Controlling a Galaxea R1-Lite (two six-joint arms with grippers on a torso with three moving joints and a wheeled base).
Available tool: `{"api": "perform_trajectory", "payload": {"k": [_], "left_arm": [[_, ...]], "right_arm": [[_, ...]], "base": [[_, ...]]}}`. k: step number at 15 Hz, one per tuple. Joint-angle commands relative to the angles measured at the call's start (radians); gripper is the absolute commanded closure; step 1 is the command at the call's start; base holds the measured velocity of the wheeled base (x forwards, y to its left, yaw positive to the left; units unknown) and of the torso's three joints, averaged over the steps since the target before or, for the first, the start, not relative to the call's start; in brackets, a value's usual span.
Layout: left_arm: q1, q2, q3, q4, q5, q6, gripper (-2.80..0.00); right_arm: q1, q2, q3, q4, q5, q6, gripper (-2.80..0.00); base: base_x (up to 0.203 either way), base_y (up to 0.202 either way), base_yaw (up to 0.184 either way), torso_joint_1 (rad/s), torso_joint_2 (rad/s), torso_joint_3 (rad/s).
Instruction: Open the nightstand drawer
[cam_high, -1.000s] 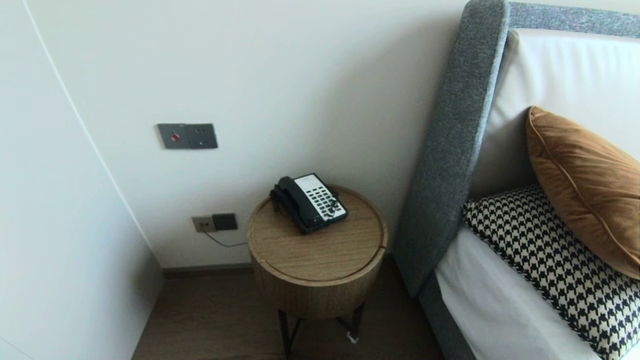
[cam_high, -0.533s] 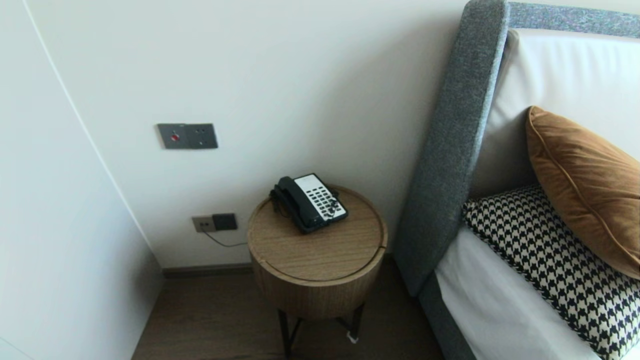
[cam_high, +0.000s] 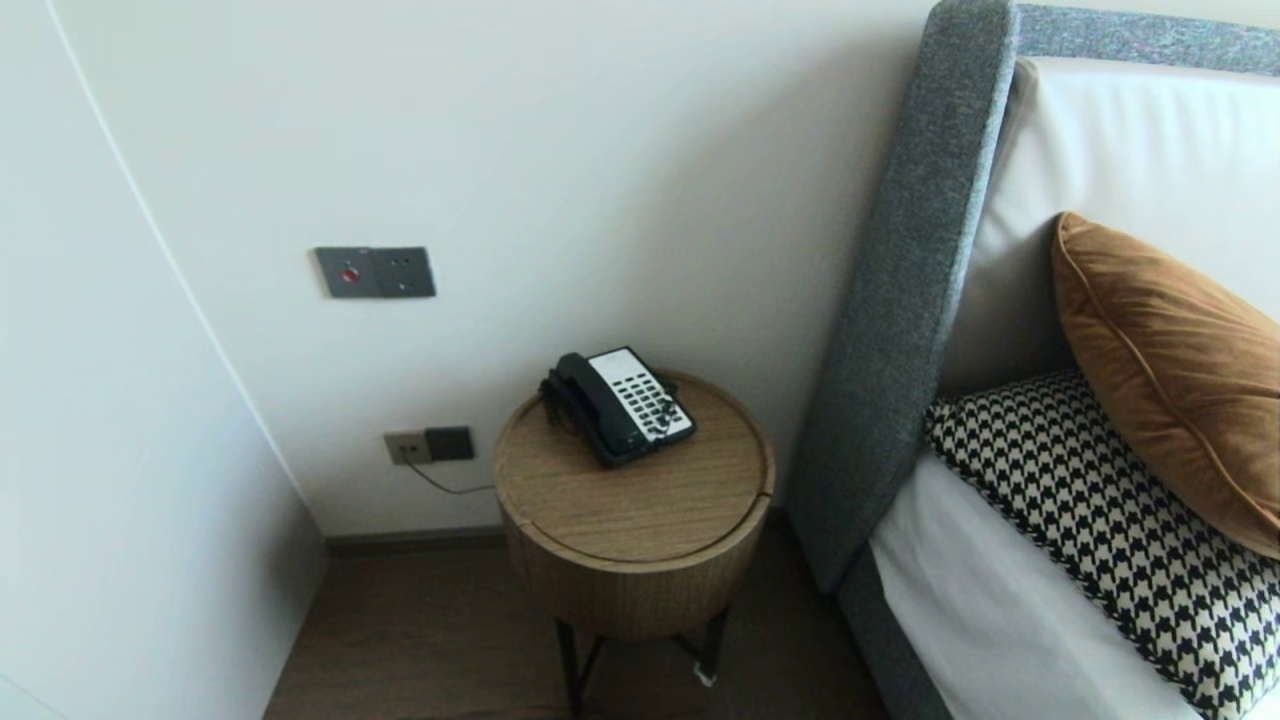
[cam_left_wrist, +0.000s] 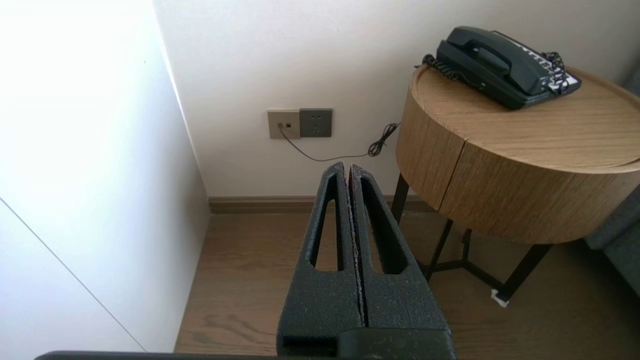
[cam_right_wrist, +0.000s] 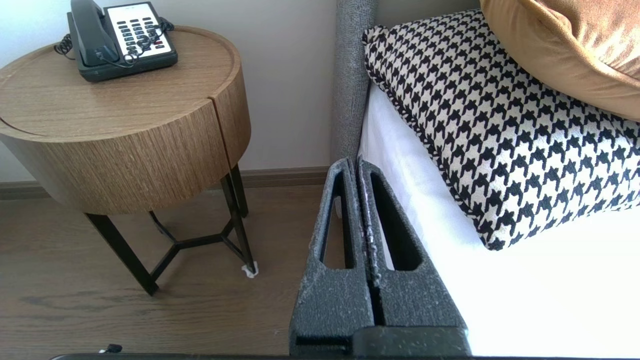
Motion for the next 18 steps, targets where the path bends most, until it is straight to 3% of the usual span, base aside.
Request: {"api": "perform_trajectory", "payload": {"k": [1,5,10,12,15,18], "left_arm": [[0.001,-0.003,0.000,-0.004,0.000,0.004,0.00],[0.001,0.070,-0.153,0.054,0.004,0.010,0.00],[0.002,0.526,-0.511,0.128,0.028,-0.004,0.00],[-0.001,0.713,-0.698,0.225,0.027,-0.013,0.00],[-0.036,0.959,-0.962,0.498,-0.073,-0.031,0.00],[-0.097,1.179,-1.067,0.609,-0.148,-0.121,0.00]], "right_arm": [[0.000,-0.005,0.000,0.000,0.000,0.000,0.00],[0.000,-0.005,0.000,0.000,0.000,0.000,0.00],[0.000,-0.005,0.000,0.000,0.000,0.000,0.00],[0.000,-0.005,0.000,0.000,0.000,0.000,0.00],[0.000,-0.005,0.000,0.000,0.000,0.000,0.00],[0.000,-0.005,0.000,0.000,0.000,-0.001,0.00]], "base": [[0.000,0.000,0.000,0.000,0.00,0.000],[0.000,0.000,0.000,0.000,0.00,0.000],[0.000,0.000,0.000,0.000,0.00,0.000],[0.000,0.000,0.000,0.000,0.00,0.000],[0.000,0.000,0.000,0.000,0.00,0.000],[0.000,0.000,0.000,0.000,0.00,0.000]]}}
